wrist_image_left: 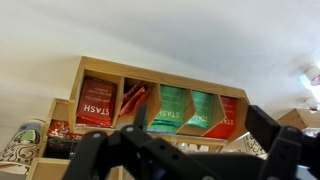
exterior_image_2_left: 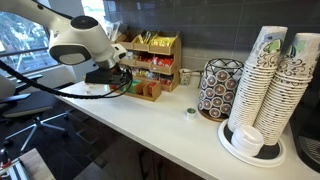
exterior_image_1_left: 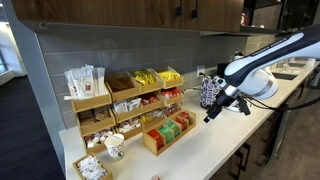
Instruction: Put the red sachet on the right side of the wooden stand at the front of the counter
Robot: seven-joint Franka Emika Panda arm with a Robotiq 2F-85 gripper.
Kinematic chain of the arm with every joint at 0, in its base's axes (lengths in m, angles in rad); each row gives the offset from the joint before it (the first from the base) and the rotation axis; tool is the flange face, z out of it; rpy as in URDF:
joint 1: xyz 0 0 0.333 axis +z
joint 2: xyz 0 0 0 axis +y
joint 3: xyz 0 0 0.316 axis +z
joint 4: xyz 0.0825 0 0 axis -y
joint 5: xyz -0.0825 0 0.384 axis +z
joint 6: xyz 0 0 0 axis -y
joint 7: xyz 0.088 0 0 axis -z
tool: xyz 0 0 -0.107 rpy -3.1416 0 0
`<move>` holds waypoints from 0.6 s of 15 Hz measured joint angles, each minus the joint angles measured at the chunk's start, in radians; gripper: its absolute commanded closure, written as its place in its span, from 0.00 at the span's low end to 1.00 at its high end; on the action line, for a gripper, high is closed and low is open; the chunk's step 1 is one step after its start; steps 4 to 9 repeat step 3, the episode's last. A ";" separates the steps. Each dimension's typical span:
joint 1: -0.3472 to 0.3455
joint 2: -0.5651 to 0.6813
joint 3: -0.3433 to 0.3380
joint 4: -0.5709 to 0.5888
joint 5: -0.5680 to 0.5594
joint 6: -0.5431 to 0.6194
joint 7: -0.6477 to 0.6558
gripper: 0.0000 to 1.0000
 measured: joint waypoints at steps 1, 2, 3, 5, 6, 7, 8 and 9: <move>0.001 -0.012 -0.001 0.001 -0.014 -0.009 0.018 0.00; 0.006 -0.019 -0.005 0.001 -0.017 -0.010 0.022 0.00; 0.011 -0.020 -0.010 0.001 -0.017 -0.010 0.022 0.00; 0.011 -0.020 -0.010 0.001 -0.017 -0.010 0.022 0.00; 0.011 -0.020 -0.010 0.001 -0.017 -0.010 0.022 0.00; 0.011 -0.020 -0.010 0.001 -0.017 -0.010 0.022 0.00; 0.011 -0.020 -0.010 0.001 -0.017 -0.010 0.022 0.00; 0.011 -0.020 -0.010 0.001 -0.017 -0.010 0.022 0.00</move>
